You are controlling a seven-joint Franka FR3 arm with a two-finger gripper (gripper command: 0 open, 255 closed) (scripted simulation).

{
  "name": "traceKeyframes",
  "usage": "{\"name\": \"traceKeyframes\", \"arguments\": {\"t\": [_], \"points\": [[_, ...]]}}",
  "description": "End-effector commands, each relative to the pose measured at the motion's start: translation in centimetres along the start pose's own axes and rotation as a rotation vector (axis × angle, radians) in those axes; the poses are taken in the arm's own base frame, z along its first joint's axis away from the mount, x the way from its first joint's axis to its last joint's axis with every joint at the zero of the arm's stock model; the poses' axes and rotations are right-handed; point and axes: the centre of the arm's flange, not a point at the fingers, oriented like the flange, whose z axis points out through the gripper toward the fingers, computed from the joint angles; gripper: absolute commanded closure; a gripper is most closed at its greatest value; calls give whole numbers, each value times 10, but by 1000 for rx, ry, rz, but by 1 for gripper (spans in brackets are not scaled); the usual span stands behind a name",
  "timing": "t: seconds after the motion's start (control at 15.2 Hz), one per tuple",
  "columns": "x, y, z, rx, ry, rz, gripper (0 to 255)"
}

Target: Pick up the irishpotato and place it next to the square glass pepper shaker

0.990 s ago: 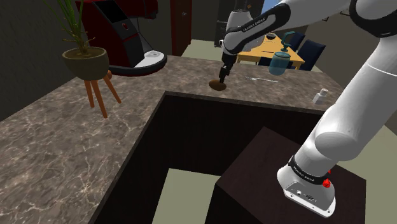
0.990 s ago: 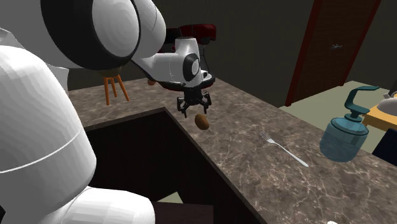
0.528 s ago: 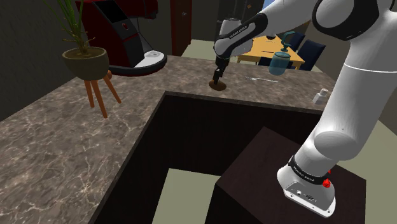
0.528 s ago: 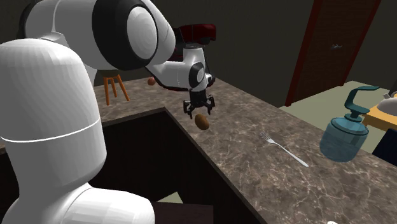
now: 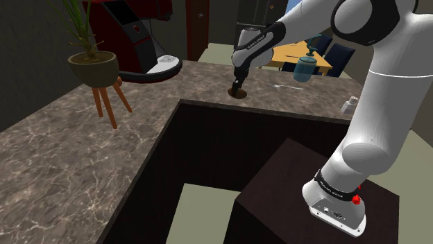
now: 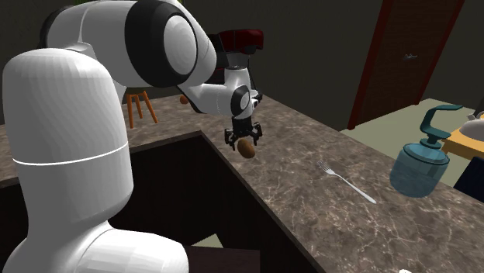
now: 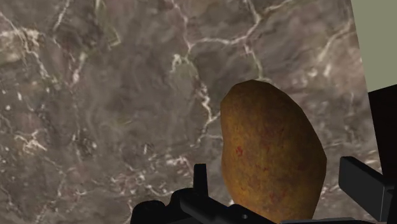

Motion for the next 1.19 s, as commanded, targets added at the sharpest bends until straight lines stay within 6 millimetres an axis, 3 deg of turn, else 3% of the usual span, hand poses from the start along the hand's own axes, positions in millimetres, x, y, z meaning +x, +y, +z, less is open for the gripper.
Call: {"name": "traceKeyframes", "arguments": {"t": [0.0,0.2,0.26,0.86,1.12], "points": [[0,0,0,0,0,0,0],[0,0,0,0,0,0,0],[0,0,0,0,0,0,255],[0,0,0,0,0,0,255],[2,3,-21,0,0,0,255]]}}
